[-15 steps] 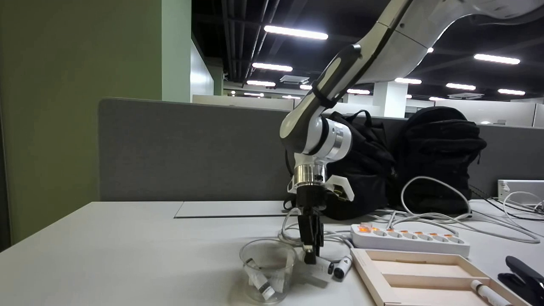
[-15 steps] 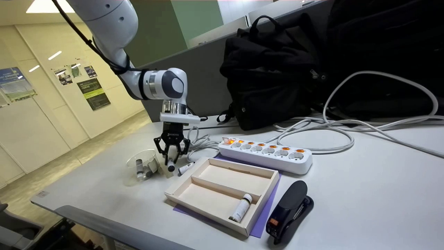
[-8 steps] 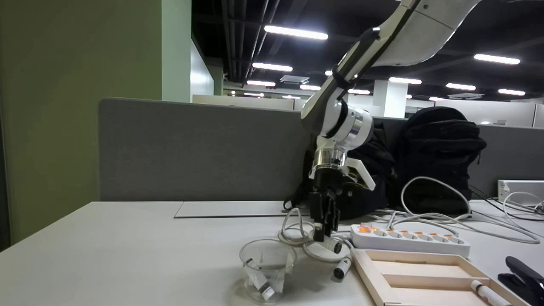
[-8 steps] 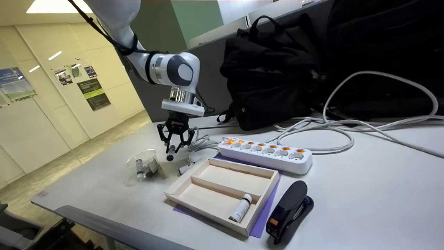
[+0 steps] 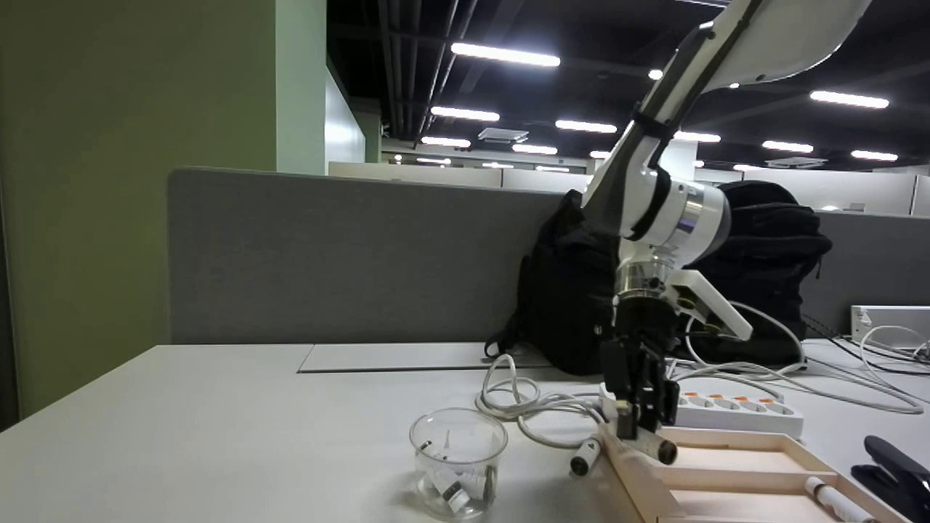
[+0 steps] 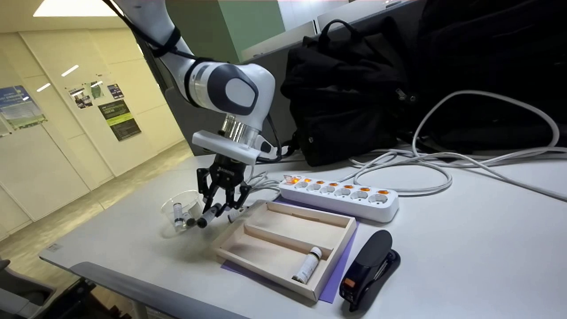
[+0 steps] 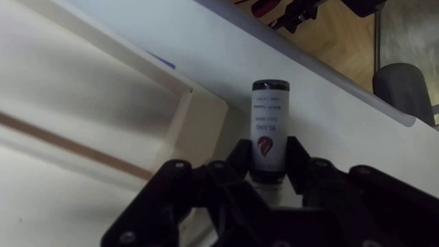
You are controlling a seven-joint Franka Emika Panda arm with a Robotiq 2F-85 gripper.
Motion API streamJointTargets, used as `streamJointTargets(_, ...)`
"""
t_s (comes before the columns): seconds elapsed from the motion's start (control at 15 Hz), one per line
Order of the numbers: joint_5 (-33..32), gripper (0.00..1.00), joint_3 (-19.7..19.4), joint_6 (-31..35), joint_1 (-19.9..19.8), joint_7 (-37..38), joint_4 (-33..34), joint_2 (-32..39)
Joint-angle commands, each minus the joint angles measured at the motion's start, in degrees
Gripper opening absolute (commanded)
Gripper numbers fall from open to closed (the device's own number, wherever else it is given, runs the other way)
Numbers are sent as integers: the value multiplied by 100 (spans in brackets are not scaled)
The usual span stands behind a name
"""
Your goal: Take two bottles from the table and put them on the tray
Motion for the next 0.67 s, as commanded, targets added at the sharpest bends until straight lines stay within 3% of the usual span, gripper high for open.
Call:
streamJointTargets(0.0, 261, 8, -265, 793, -79, 313, -1103, -576)
streamJointTargets(0.33, 357, 8, -502, 1923, -268, 398, -1884, -836)
streamJointTargets(0.6, 454, 8, -522, 2288, -556, 361, -2270, -1094)
